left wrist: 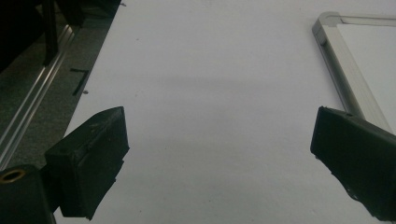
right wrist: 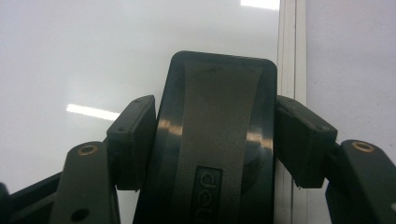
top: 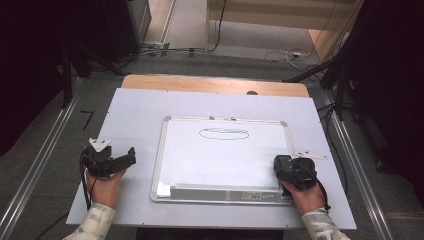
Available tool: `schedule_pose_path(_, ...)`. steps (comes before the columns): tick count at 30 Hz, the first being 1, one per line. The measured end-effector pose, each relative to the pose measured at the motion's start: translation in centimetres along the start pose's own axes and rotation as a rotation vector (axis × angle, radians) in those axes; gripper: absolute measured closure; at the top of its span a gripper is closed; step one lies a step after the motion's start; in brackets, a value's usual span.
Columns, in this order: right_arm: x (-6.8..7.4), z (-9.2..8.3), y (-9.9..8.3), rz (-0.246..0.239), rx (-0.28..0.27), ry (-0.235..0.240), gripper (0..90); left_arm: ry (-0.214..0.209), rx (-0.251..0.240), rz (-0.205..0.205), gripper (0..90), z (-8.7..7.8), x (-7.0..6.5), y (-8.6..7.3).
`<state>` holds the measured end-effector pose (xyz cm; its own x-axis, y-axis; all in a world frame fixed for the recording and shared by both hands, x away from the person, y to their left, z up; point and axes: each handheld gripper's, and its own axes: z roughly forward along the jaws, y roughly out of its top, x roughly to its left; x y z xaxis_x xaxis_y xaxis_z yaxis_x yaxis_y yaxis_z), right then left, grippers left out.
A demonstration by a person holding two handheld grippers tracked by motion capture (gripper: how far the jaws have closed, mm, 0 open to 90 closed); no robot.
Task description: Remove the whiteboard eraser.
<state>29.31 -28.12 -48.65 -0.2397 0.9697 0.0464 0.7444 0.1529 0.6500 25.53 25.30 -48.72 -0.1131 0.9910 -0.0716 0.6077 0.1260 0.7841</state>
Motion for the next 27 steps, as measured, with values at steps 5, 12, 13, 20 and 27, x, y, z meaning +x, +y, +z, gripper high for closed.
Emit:
schedule_pose_path(5,0.1,0.1,0.3,-0.026,-0.015,-0.02,33.7,-0.001,0.004,-0.017,4.6,-0.2,0.5,-0.1)
schedule_pose_path(12,-0.1,0.1,0.7,-0.034,-0.029,-0.027,34.0,0.001,-0.009,-0.029,4.7,-0.7,0.9,-0.3)
schedule_pose_path(13,-0.1,0.1,0.8,-0.033,-0.031,-0.028,34.1,0.002,-0.005,-0.028,4.7,-0.7,1.0,-0.3)
schedule_pose_path(20,0.0,-0.1,1.2,-0.05,-0.061,-0.031,34.2,-0.004,-0.001,-0.031,4.7,-0.5,1.0,-0.2)
schedule_pose_path(27,0.3,-0.7,1.4,-0.09,-0.101,-0.036,34.4,-0.01,-0.004,-0.021,4.7,-0.4,0.4,-0.1)
